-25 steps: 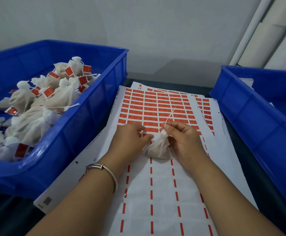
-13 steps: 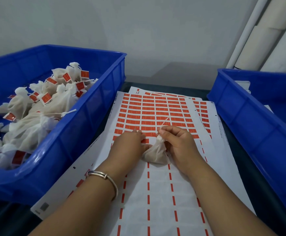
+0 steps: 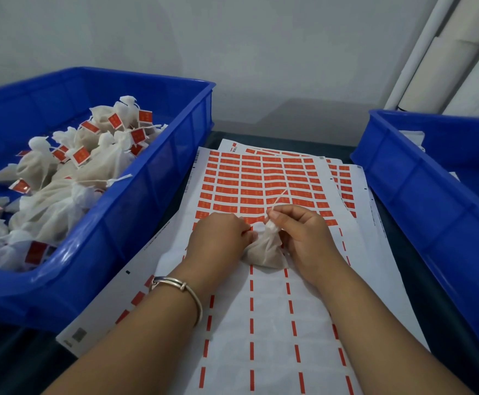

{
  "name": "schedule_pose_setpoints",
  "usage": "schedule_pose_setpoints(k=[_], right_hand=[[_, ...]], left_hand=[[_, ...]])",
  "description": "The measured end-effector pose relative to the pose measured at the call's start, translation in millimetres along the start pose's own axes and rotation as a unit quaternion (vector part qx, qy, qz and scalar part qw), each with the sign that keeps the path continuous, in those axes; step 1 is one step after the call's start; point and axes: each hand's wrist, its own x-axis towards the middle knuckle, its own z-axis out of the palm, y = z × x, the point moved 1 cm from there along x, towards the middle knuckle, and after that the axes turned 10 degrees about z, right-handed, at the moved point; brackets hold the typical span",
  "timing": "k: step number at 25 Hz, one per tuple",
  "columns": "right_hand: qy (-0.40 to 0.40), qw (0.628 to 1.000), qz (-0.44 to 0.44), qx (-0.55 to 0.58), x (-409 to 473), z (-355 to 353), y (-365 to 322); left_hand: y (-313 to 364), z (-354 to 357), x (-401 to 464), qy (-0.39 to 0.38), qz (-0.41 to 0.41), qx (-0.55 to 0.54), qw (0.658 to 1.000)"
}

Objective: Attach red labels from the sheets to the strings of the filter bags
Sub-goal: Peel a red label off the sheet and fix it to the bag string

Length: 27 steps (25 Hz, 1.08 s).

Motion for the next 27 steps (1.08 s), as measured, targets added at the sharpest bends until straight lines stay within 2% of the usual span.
schedule_pose_setpoints(k=[11, 18, 20, 22, 25, 27], right_hand=[[-0.003, 1.000, -0.001, 0.028, -2.7, 0.9, -3.3], [0.032, 0.998, -0.045, 0.026, -9.9, -0.9, -10.5], [0.042, 0.997, -0.055, 0.023, -11.4, -1.5, -11.3], [0.018, 0.997, -0.068, 0.017, -13.3, -1.2, -11.1], [-0.087, 0.994, -0.068, -0.006, -18.1, 2.9, -12.3], [-0.152, 0.986, -0.062, -0.012, -19.7, 6.9, -13.2]], left_hand=[[-14.5, 15.9, 0.8, 0.144, -0.006, -0.110, 0.983], [-21.9, 9.3, 2.2, 0.237, -0.090, -0.239, 0.937], [-19.3, 3.5, -0.2, 0.255, -0.100, -0.306, 0.912], [-13.3, -2.4, -3.0, 0.276, -0.090, -0.405, 0.867], [-0.9, -7.9, -8.0, 0.264, -0.067, -0.533, 0.801], [5.0, -9.1, -11.2, 0.234, -0.065, -0.582, 0.776]])
